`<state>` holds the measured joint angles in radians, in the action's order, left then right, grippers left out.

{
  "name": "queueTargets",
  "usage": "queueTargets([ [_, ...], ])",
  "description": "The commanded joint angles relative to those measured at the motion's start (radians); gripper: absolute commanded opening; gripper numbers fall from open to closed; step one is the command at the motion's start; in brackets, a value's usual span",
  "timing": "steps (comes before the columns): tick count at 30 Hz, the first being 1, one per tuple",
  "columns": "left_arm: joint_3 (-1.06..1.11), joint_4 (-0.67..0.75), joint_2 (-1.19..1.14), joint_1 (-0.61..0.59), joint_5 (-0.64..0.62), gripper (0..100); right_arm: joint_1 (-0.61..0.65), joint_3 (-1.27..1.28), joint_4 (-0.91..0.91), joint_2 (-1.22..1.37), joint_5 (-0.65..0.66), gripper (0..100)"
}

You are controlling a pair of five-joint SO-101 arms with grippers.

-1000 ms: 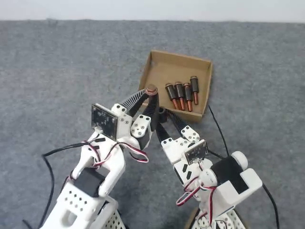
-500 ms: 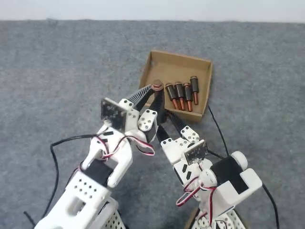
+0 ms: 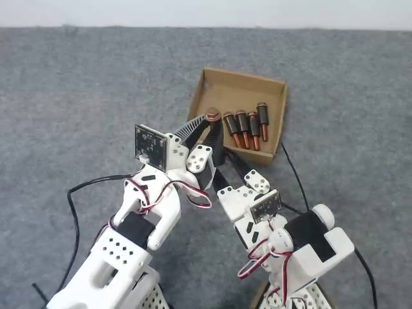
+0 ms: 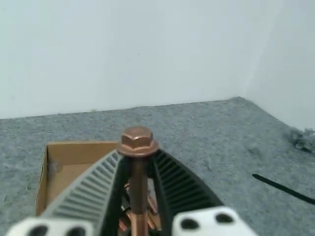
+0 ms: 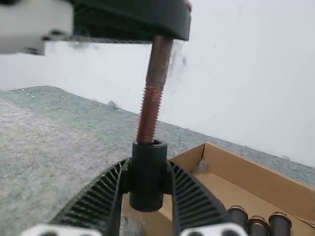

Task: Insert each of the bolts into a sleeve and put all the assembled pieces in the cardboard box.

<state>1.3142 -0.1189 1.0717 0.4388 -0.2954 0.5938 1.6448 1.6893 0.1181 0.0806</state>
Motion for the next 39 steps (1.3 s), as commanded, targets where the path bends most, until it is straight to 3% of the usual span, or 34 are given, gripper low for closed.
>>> queueTargets([
  [1,0.008,0.035,0.000,0.006,-0.009,1,0.002,0.021,0.033,-0.004,0.003,0.7],
  [8,0.084,0.172,0.000,0.002,-0.009,1,0.002,0.021,0.033,-0.004,0.003,0.7],
  [39,0.051,0.226,-0.100,0.006,-0.009,1,0.001,0.021,0.033,-0.004,0.003,0.7],
])
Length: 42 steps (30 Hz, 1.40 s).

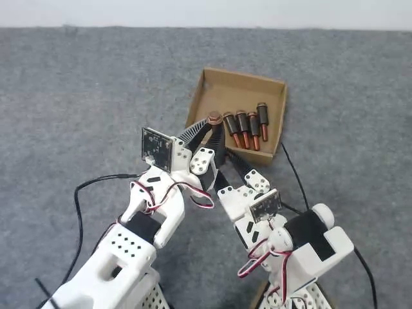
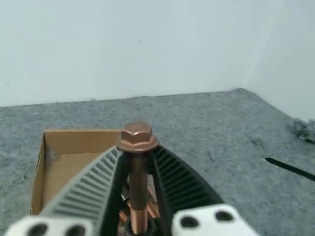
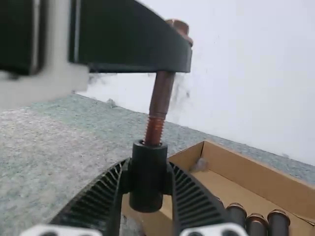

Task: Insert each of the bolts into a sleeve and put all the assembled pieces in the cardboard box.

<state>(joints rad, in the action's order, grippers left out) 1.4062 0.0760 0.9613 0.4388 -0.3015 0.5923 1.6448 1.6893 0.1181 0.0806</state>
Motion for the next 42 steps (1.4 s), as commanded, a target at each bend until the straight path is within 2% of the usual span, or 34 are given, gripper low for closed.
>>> queueTargets([
  [1,-0.038,0.029,0.017,0.006,-0.003,1,0.002,0.021,0.033,-0.004,0.003,0.7],
  [9,0.076,0.031,0.074,0.005,-0.002,1,-0.024,0.023,0.033,-0.007,0.003,0.7],
  [28,0.170,0.025,0.092,-0.002,-0.002,1,-0.025,0.023,0.033,-0.010,0.003,0.7],
  [30,0.170,0.025,0.092,-0.002,-0.005,4,-0.025,0.023,0.033,-0.010,0.003,0.7],
  [35,0.179,0.023,0.092,-0.002,-0.023,20,-0.025,0.023,0.033,-0.008,0.003,0.7],
  [42,0.180,0.023,0.098,-0.002,-0.071,21,-0.027,0.018,0.033,-0.004,0.003,0.7],
])
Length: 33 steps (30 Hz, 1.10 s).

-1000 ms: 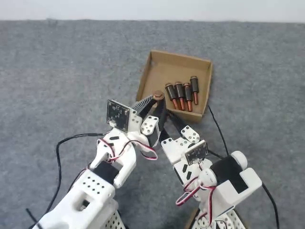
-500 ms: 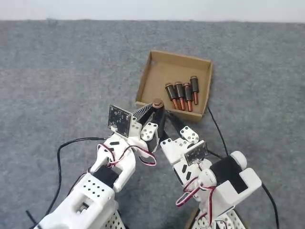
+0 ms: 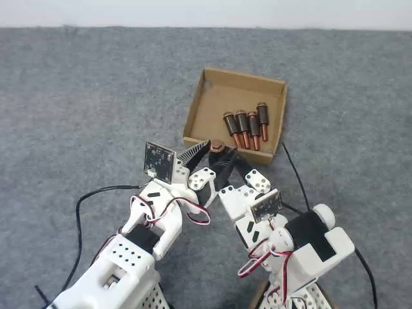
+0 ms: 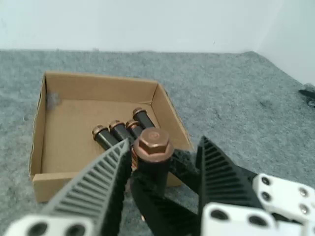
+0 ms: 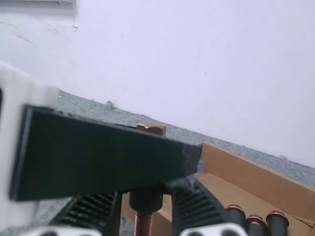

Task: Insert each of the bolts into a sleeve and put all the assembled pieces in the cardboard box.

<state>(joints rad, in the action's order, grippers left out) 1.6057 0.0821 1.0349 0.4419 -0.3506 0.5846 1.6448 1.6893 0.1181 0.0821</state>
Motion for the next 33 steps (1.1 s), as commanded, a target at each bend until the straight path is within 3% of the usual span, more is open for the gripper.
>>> queueTargets([
  [1,-0.019,0.017,0.025,-0.005,-0.021,21,-0.019,0.018,0.033,-0.004,0.002,0.7],
  [15,-0.074,0.018,0.028,-0.041,-0.021,20,-0.047,-0.003,0.025,-0.002,0.002,0.7],
  [21,-0.125,0.017,0.028,-0.043,-0.017,1,-0.050,-0.003,0.025,-0.002,0.002,0.7],
  [28,-0.145,0.015,0.029,-0.044,-0.017,1,-0.050,-0.012,-0.007,-0.002,0.003,0.7],
  [33,-0.206,-0.183,0.172,-0.044,-0.017,1,-0.070,-0.031,-0.038,-0.002,0.003,0.7],
])
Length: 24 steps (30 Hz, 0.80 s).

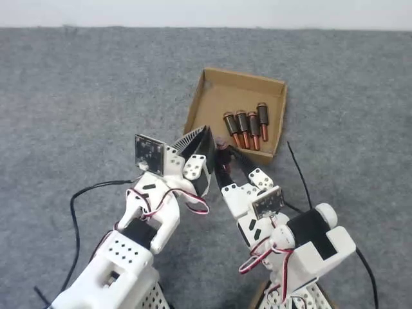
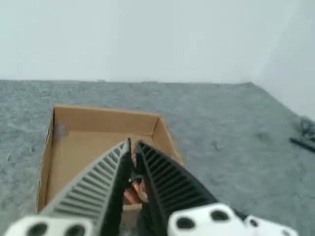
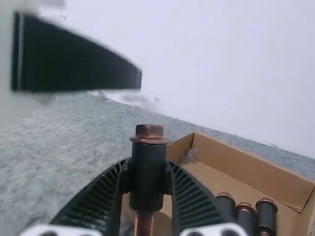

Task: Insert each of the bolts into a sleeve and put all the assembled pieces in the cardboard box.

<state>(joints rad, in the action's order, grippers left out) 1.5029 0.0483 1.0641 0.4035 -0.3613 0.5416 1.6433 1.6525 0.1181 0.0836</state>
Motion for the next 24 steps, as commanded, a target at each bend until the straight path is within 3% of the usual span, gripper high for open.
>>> queueTargets([
  [1,-0.120,-0.218,0.195,-0.008,-0.006,1,-0.030,-0.029,-0.001,-0.002,0.002,0.7],
  [6,-0.188,-0.511,0.476,-0.081,-0.006,1,-0.028,-0.028,-0.001,-0.002,0.002,0.7],
  [12,-0.168,-0.707,0.651,-0.313,-0.006,1,-0.028,-0.021,-0.001,-0.002,0.002,0.7],
  [24,0.027,-0.729,0.664,-0.612,-0.005,1,-0.091,-0.071,0.007,-0.002,0.002,0.7],
])
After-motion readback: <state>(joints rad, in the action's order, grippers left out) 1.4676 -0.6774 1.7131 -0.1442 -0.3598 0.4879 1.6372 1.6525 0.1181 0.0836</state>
